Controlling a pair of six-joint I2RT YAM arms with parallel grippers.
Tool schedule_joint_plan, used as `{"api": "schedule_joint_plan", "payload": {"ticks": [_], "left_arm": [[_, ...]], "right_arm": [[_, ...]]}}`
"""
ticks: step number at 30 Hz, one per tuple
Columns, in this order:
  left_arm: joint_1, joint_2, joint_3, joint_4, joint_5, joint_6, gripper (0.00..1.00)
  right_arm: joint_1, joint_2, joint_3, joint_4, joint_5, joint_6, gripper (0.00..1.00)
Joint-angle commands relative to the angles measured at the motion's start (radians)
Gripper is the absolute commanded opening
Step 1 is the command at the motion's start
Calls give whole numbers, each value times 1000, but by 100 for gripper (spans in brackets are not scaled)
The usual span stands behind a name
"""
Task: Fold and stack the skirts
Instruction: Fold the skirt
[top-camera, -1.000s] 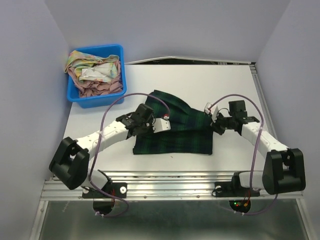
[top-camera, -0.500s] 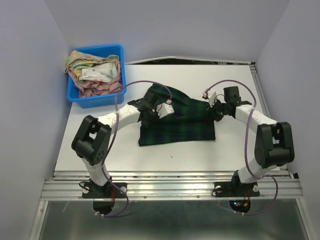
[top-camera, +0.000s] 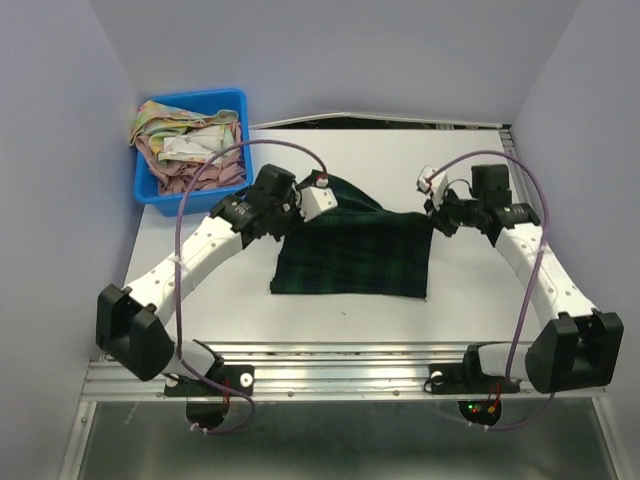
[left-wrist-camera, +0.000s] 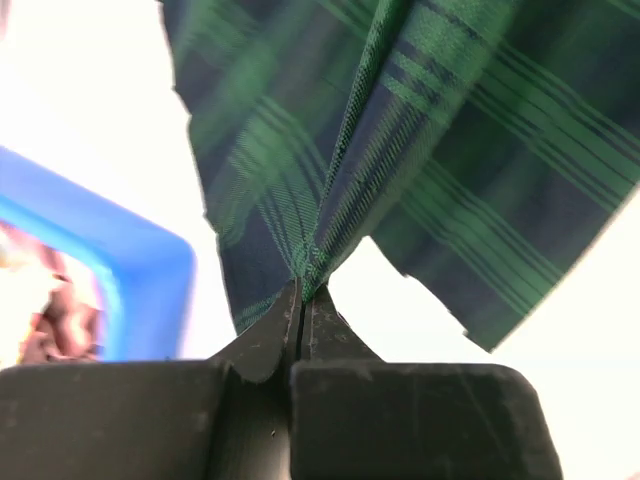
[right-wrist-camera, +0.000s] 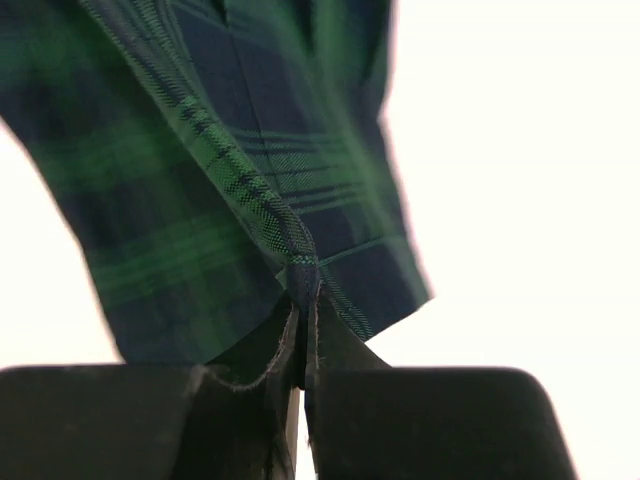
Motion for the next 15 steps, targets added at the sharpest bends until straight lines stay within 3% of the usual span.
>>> {"api": "schedule_joint_plan", "payload": {"ticks": [1,5,8,11,13,14,15], "left_arm": [[-51,-70,-199,-115,-1,-15,0],[-101,-67,-401,-25,-21,-35,0],[-103,17,-497,81,-77,-38,0],[-105,103,-520,181,-114,-53,0],[-105,137,-505,207,-109,-57,0],[-105,140,-497,207,-105,-59,1],[-105,139,-486,199,-101,-61,8]], "right_arm": [[-7,-57,-180,-70,33,-133,1],[22,-69,-354,-33,26,-165,1],[87,-83,-483,54,59,-139,2],[118,-74,-524,106,48,-101,9],[118,-46,-506,83,31,-107,17],[118,-40,-498,70,31,-125,29],[118,-37,-491,53,33,-132,38]]}}
